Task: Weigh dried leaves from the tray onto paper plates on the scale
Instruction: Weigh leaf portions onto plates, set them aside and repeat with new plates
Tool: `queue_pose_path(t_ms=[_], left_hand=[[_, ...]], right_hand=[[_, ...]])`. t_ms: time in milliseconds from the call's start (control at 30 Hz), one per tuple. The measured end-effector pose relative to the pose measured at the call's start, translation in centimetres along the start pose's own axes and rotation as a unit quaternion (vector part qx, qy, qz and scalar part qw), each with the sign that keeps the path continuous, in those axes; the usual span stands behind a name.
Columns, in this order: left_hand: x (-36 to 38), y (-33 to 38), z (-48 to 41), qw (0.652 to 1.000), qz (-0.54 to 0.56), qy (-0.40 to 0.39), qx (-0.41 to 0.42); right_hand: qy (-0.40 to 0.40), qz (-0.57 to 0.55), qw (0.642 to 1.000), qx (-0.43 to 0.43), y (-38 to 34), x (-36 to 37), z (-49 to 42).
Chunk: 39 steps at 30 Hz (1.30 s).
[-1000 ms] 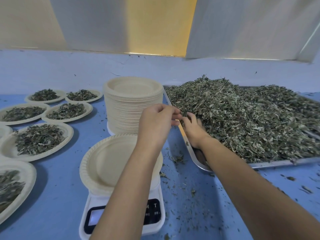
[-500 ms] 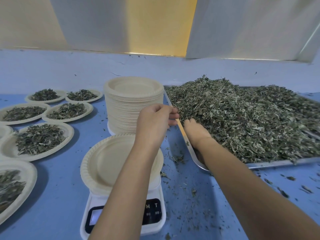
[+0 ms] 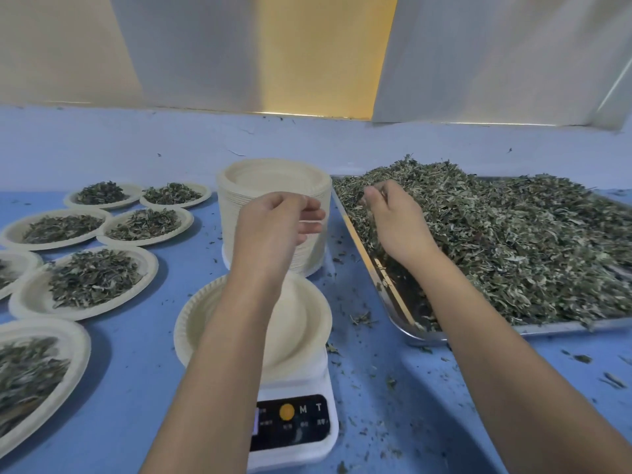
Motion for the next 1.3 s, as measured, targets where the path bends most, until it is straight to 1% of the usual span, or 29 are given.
queue_pose_path(t_ms=[100,167,333,433,533,633,733,800,867,933,1033,1200,1300], left_hand=[[-3.0,0.8,-0.5,0.999,-0.003,0.029,0.013],[-5.1,1.3,-0.6,0.998,-0.015,0.049,0.025],[-9.8,1.5,-1.1,0.994,-0.023,0.098,0.035],[-11.0,1.4,-1.5,0.993,-0.012,0.113,0.034],[-10.8,1.6,-1.5,0.993,-0.016,0.110,0.037],[-10.6,1.6,-1.6,0.993,-0.029,0.111,0.040],[-10.6,1.5,-1.6,0.992,-0.034,0.110,0.040],[-10.5,1.4,-1.6,0.993,-0.036,0.108,0.038],[-10.4,1.3,-1.6,0.993,-0.037,0.106,0.035],[-10.3,1.2,-1.6,0.993,-0.041,0.102,0.034],[-10.2,1.2,-1.6,0.993,-0.042,0.102,0.036],[-9.3,1.3,-1.3,0.995,-0.044,0.085,0.040],[-7.8,1.2,-0.8,0.996,-0.049,0.061,0.044]], right_hand=[[-0.100,-0.096,0.990,-0.005,-4.4,2.2,1.4],[-0.159,-0.098,0.982,-0.026,-6.9,4.5,2.8],[-0.256,-0.034,0.961,-0.096,-10.7,10.6,6.9],[-0.294,0.012,0.946,-0.135,-11.6,12.9,8.7],[-0.325,0.066,0.932,-0.144,-11.2,14.2,9.6],[-0.361,0.099,0.918,-0.129,-10.1,14.6,10.2],[-0.363,0.100,0.922,-0.092,-9.2,13.9,10.0],[-0.351,0.069,0.931,-0.077,-9.1,13.3,9.6],[-0.314,0.032,0.945,-0.086,-9.5,12.6,8.8],[-0.258,0.004,0.960,-0.111,-10.0,11.7,8.0],[-0.213,-0.031,0.971,-0.105,-9.7,11.0,7.3],[-0.236,-0.077,0.966,-0.068,-8.8,11.3,7.4],[-0.207,-0.138,0.968,-0.022,-8.1,10.5,7.0]])
Point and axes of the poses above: each hand's wrist, its own z-axis away from the middle knuckle, its own x-axis out of the palm, y = z × x, the point moved 10 cm from there along -z, towards the middle knuckle, and after that the axes turned 3 degrees about y, right-handed, at the moved point
